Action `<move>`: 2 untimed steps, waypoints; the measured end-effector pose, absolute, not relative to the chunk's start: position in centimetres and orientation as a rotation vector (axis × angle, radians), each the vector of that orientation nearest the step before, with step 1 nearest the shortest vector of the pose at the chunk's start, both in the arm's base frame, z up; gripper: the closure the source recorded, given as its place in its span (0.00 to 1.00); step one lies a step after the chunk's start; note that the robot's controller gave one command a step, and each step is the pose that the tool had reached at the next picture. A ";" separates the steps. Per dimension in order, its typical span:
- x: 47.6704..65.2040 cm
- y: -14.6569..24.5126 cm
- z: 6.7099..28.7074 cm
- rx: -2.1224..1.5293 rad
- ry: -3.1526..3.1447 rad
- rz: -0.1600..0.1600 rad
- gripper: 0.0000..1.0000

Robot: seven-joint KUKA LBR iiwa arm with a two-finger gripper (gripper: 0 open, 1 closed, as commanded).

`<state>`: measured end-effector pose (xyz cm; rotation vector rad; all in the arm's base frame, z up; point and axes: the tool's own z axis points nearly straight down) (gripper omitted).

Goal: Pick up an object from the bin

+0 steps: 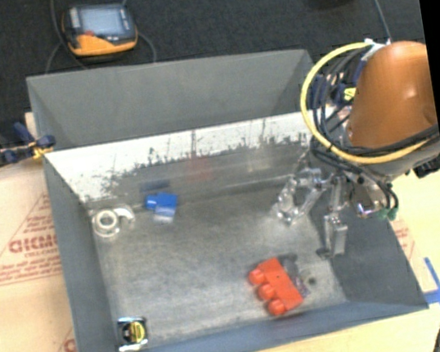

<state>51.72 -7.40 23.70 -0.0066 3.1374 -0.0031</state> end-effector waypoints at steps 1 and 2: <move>49.5 -6.7 14.2 0.351 3.125 0.002 0.00; 49.1 -5.0 7.0 0.589 3.091 0.002 0.00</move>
Offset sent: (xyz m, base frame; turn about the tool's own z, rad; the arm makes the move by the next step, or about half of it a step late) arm -0.0215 0.0072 -0.0924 0.2286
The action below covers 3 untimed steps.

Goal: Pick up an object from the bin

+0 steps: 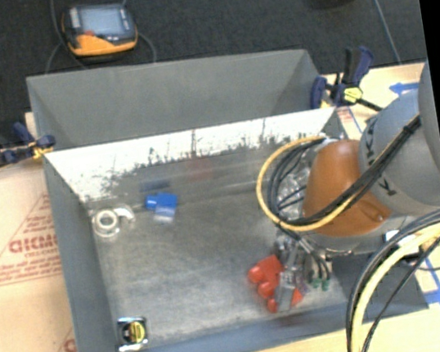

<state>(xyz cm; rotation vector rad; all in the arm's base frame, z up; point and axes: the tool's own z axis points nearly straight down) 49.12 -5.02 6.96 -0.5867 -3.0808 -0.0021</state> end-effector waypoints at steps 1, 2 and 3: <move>49.5 -5.2 7.4 -0.586 -3.098 0.001 1.00; 53.0 -6.8 7.2 -0.630 -3.088 0.000 1.00; 52.7 -6.8 7.1 -0.623 -3.083 0.002 0.00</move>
Offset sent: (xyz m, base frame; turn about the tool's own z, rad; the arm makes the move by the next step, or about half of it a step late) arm 0.0000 0.0000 0.0000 0.0000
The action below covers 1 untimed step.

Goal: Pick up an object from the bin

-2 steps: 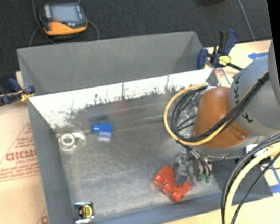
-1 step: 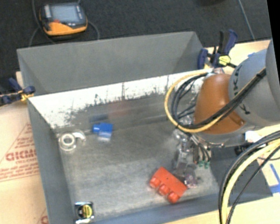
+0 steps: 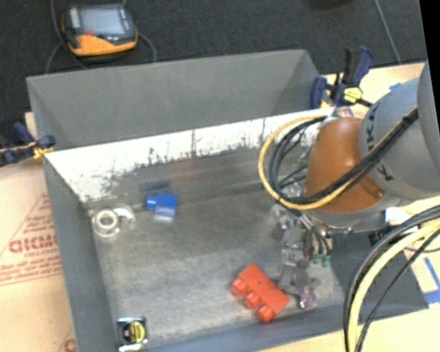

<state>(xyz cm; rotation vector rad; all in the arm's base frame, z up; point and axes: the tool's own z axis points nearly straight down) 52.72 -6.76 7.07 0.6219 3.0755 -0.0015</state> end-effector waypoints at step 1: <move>49.2 0.6 7.0 0.124 3.139 0.001 0.00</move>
Offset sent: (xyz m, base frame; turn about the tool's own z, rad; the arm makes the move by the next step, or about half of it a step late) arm -0.0355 0.0738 -0.0007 -0.3204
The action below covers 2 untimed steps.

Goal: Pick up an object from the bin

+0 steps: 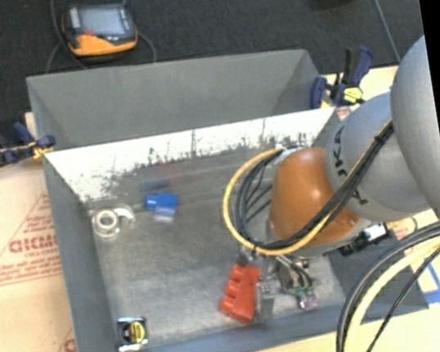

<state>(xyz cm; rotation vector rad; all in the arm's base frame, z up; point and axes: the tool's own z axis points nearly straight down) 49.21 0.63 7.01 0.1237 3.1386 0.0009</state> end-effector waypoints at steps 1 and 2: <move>47.3 0.8 8.8 -0.124 3.132 -0.002 0.00; 47.8 3.6 8.2 -0.123 3.131 0.001 0.00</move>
Offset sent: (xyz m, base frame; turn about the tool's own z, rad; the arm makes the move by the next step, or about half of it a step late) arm -0.0210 0.0030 0.0169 -0.1594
